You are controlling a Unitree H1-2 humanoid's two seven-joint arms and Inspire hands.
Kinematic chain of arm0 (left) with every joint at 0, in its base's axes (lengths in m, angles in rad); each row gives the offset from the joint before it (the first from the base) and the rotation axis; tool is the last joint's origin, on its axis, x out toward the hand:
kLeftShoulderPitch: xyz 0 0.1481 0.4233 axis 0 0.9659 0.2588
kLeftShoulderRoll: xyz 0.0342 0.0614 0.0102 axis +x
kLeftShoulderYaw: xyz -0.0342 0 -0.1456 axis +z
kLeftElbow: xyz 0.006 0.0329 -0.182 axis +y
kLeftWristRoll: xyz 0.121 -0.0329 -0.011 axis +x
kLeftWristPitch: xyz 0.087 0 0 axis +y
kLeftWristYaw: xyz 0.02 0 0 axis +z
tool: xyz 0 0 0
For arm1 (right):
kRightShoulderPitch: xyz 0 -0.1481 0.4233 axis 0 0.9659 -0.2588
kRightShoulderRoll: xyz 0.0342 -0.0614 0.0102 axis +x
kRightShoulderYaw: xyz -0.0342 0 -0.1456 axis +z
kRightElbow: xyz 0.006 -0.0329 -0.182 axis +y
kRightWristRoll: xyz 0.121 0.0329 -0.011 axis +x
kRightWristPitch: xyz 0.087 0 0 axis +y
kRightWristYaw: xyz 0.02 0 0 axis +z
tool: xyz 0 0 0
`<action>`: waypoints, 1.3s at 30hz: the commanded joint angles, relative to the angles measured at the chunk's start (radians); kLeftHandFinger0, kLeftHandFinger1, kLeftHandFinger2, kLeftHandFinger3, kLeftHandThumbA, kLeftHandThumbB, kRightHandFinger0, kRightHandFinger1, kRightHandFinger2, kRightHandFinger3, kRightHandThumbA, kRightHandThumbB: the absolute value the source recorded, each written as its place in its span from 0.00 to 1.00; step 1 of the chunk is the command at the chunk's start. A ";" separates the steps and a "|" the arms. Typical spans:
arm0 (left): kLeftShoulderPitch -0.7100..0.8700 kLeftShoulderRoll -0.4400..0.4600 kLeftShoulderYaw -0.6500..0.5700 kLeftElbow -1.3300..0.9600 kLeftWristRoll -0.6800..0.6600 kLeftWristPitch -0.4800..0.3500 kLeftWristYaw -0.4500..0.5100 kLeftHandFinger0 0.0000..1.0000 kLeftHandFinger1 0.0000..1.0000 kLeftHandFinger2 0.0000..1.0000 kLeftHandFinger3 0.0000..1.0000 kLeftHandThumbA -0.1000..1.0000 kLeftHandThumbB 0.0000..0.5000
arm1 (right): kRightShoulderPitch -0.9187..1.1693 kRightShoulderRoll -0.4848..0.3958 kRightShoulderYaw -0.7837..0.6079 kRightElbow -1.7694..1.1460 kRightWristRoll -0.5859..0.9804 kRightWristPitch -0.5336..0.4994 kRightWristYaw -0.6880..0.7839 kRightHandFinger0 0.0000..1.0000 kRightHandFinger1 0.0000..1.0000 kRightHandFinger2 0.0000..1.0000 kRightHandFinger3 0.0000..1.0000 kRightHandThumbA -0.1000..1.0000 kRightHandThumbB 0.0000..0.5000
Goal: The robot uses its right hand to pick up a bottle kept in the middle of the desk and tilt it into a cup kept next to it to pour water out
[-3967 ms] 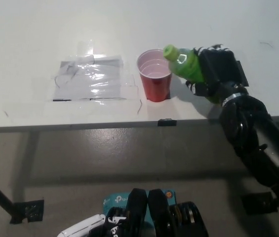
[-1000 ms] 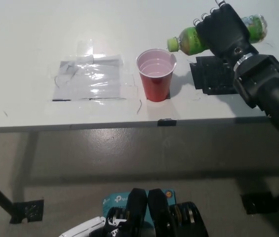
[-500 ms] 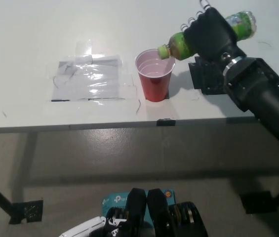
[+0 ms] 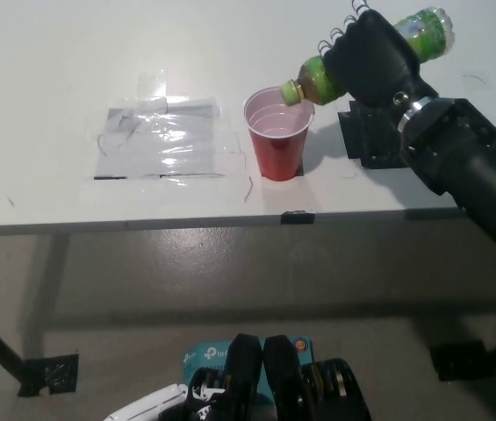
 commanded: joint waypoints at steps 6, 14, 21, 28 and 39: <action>-0.006 0.014 0.001 -0.018 -0.005 -0.005 -0.021 1.00 1.00 1.00 1.00 0.44 1.00 | -0.101 -0.037 -0.002 -0.018 -0.062 -0.011 -0.076 1.00 0.05 0.00 0.02 0.22 0.34; -0.004 0.016 0.000 -0.026 -0.002 -0.003 -0.019 1.00 1.00 1.00 1.00 0.44 1.00 | -0.100 -0.003 -0.014 -0.046 -0.052 -0.021 -0.028 1.00 0.07 0.00 0.00 0.32 0.39; -0.002 0.016 -0.001 -0.024 -0.002 -0.011 -0.021 1.00 1.00 1.00 1.00 0.43 1.00 | -0.099 0.009 -0.023 -0.049 -0.048 -0.018 -0.010 0.93 0.03 0.00 0.00 0.26 0.41; -0.001 0.013 -0.001 -0.018 -0.007 -0.014 -0.023 1.00 1.00 1.00 1.00 0.43 1.00 | -0.088 -0.005 -0.026 -0.054 -0.064 -0.003 -0.010 0.93 0.09 0.00 0.03 0.27 0.43; 0.000 0.011 0.001 -0.011 -0.009 -0.015 -0.022 1.00 1.00 1.00 1.00 0.43 1.00 | -0.007 0.067 -0.226 -0.091 0.139 0.022 0.093 0.79 0.01 0.00 0.02 0.06 0.19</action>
